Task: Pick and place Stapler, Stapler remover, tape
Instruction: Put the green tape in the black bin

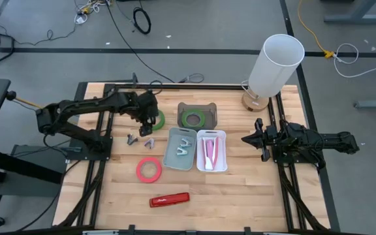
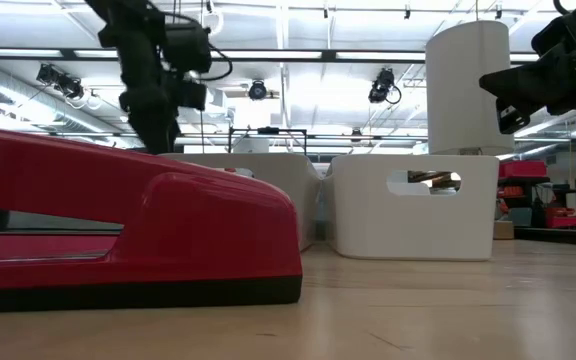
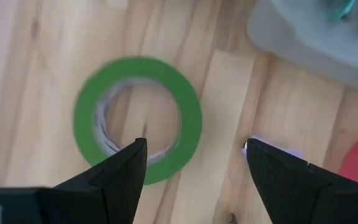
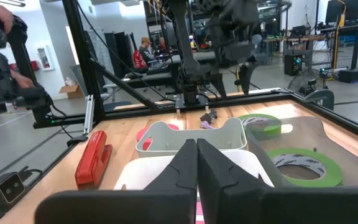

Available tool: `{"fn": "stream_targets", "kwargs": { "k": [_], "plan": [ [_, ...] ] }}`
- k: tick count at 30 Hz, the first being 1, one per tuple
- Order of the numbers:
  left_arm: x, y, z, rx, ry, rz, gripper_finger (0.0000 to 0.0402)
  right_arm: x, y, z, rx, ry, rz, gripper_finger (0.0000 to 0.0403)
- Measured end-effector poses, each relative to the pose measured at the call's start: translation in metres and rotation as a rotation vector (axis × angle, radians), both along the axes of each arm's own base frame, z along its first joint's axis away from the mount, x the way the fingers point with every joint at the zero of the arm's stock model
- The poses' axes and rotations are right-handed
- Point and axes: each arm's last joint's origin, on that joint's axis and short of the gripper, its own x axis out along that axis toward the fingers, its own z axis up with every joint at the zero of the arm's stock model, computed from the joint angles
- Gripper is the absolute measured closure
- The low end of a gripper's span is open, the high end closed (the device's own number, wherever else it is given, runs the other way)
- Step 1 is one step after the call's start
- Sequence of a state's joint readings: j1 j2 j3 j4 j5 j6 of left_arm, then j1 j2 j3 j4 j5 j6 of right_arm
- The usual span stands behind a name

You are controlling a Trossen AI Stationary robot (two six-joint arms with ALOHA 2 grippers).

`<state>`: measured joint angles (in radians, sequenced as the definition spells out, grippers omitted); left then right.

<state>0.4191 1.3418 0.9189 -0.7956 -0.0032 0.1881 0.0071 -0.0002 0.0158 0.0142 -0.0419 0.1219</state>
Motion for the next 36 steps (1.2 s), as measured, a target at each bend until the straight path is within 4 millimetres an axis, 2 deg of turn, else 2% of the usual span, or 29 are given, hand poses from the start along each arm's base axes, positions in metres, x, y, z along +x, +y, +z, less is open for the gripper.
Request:
{"fn": "stream_targets", "kwargs": {
  "k": [6, 10, 27, 36],
  "plan": [
    [-0.005, -0.002, -0.028, 0.014, -0.019, -0.013, 0.0122, 0.000, 0.000, 0.000, 0.000, 0.000, 0.001, 0.0399],
    [-0.005, -0.002, -0.037, 0.045, -0.038, -0.064, 0.0122, 0.000, 0.000, 0.000, 0.000, 0.000, 0.000, 0.0399],
    [-0.003, -0.001, -0.043, 0.078, -0.091, -0.079, 0.0122, 0.000, 0.000, 0.000, 0.000, 0.000, 0.000, 0.0399],
    [0.003, 0.002, -0.066, 0.043, 0.003, -0.075, 0.0122, 0.000, 0.000, 0.000, 0.000, 0.000, 0.000, 0.0399]
  ]
}}
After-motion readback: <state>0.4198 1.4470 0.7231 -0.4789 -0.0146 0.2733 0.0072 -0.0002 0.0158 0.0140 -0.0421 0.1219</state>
